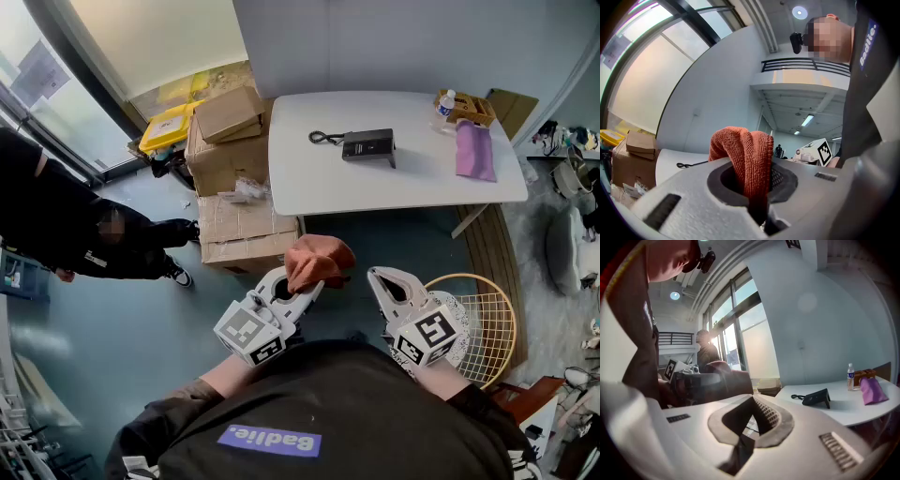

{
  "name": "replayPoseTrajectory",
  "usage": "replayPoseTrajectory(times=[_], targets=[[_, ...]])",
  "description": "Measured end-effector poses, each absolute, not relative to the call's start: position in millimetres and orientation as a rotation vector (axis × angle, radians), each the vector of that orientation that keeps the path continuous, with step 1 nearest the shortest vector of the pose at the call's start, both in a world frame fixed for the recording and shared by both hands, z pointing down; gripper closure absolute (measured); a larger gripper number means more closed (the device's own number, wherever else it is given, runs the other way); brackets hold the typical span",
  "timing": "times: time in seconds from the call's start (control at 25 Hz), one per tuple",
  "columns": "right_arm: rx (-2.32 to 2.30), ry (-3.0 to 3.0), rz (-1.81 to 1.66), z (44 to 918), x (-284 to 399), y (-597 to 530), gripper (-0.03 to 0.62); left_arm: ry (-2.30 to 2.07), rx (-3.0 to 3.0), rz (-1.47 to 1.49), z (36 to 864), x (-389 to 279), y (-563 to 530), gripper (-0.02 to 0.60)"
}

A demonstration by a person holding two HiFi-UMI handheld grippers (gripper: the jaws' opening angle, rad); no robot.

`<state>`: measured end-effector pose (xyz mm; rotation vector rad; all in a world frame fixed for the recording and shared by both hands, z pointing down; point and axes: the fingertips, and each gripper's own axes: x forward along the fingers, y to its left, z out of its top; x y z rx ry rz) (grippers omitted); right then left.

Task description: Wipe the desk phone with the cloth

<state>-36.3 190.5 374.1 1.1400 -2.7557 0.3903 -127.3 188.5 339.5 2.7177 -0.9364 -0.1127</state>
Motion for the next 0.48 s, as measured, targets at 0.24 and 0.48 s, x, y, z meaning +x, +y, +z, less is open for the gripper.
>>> replayPoseTrajectory(times=[0.24, 0.48], targets=[[1.131, -2.763, 0.39, 373.6, -34.3, 190.7, 0.568, -0.945, 2.713, -0.118, 339.5, -124.4, 190.2, 0.549], [1.126, -2.766, 0.393, 374.7, -30.8, 196.9, 0.568, -0.951, 2.712, -0.123, 339.2, -121.1, 194.7, 0.549]])
